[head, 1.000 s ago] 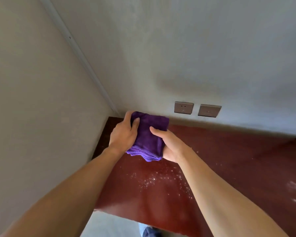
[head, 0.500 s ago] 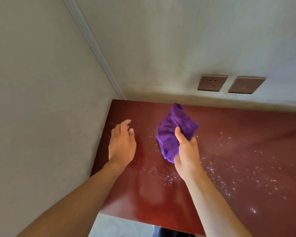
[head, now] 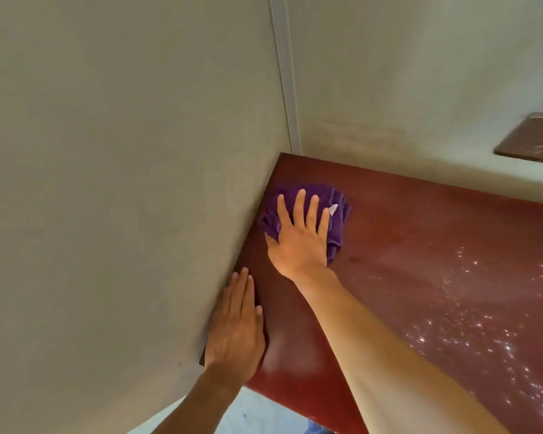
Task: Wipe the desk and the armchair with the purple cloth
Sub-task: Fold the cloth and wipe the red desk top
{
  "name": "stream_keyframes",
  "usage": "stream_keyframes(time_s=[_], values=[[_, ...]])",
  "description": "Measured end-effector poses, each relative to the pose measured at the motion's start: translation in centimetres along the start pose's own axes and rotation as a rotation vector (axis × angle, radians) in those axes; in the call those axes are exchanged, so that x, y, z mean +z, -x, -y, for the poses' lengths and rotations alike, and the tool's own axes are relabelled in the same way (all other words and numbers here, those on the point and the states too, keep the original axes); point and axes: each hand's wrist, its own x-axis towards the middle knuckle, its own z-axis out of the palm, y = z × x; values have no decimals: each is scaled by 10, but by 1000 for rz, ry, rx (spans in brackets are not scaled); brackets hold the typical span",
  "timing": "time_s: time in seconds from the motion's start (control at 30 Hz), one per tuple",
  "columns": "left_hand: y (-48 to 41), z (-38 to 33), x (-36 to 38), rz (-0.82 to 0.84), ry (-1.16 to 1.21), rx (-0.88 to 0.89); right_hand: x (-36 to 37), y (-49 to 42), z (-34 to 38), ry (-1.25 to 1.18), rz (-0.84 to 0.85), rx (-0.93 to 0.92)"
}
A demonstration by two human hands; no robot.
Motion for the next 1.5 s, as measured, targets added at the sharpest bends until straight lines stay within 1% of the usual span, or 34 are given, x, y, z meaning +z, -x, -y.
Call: stream_keyframes(time_s=[0.07, 0.13, 0.27, 0.4, 0.53, 0.63, 0.77, 0.93, 1.07, 1.2, 1.3, 1.43, 1.5], values=[[1, 3, 3, -20, 19, 19, 7, -14, 13, 58, 23, -56], [1, 4, 3, -51, 56, 37, 9, -22, 18, 94, 47, -67], [0, 5, -3, -72, 136, 48, 3, -14, 9, 76, 93, -131], [-2, 6, -12, -27, 256, 6, 1, 39, -3, 77, 121, -218], [-5, 12, -22, 70, 457, -131, 10, 113, -1, 24, 86, -213], [-6, 15, -28, 110, 414, -91, 19, 157, 4, 16, 98, -212], [-9, 14, -28, 118, 342, -20, 24, 203, 2, 26, 145, -225], [-7, 11, -22, 112, 301, -19, 28, 254, -9, 54, 194, -232], [-7, 12, -19, 97, 284, -28, 27, 276, -18, 81, 183, -193], [-6, 9, -19, 86, 231, -4, 21, 270, -27, 123, 156, -96], [-8, -1, -20, 64, 126, 107, 14, 247, -41, 140, 110, -10], [-37, -39, -17, 38, 80, 209, -8, 176, -73, 166, -21, 117], [-56, -63, -12, 73, 62, 209, -21, 133, -94, 187, -24, 167]])
